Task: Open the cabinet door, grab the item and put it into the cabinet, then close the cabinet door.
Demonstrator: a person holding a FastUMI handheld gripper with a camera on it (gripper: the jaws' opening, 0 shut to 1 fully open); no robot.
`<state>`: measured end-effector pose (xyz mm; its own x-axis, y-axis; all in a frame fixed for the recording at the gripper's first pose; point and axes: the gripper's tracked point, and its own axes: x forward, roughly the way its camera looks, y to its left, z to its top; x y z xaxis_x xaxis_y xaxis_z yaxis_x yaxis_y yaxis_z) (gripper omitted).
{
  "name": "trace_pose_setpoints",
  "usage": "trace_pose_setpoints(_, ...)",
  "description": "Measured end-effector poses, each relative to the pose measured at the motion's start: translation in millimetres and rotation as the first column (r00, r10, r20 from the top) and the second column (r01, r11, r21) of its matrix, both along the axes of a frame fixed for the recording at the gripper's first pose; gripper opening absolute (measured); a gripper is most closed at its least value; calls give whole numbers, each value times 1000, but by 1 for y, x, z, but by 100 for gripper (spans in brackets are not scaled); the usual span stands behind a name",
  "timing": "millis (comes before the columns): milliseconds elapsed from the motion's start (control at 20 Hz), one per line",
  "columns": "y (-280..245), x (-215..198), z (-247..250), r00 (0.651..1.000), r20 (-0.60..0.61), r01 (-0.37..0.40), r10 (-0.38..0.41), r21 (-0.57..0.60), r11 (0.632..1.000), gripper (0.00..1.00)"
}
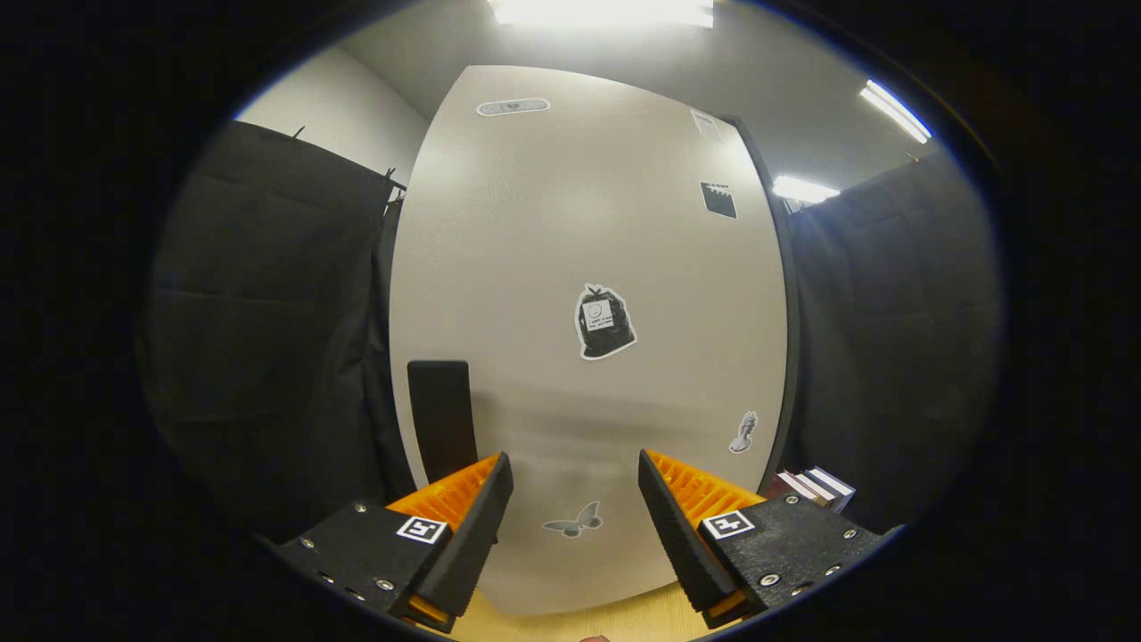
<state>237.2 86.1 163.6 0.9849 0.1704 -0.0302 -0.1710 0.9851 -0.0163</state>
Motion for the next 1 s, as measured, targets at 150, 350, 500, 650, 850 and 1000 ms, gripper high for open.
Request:
trace_pose_setpoints(150,-2,-9,0,1000,9,-16,16,-33,999,92)
trace_pose_setpoints(350,-23,-56,-1,999,36,-7,8,-25,1000,93)
trace_pose_setpoints(500,-40,-91,-8,999,31,21,-20,-34,999,93)
trace_pose_setpoints(650,-51,-120,-15,999,20,45,-44,-27,999,93)
trace_pose_setpoints(850,-57,-154,-24,997,10,75,-75,-22,997,93)
trace_pose_setpoints(1000,-60,-176,-36,996,-5,87,-87,-29,996,93)
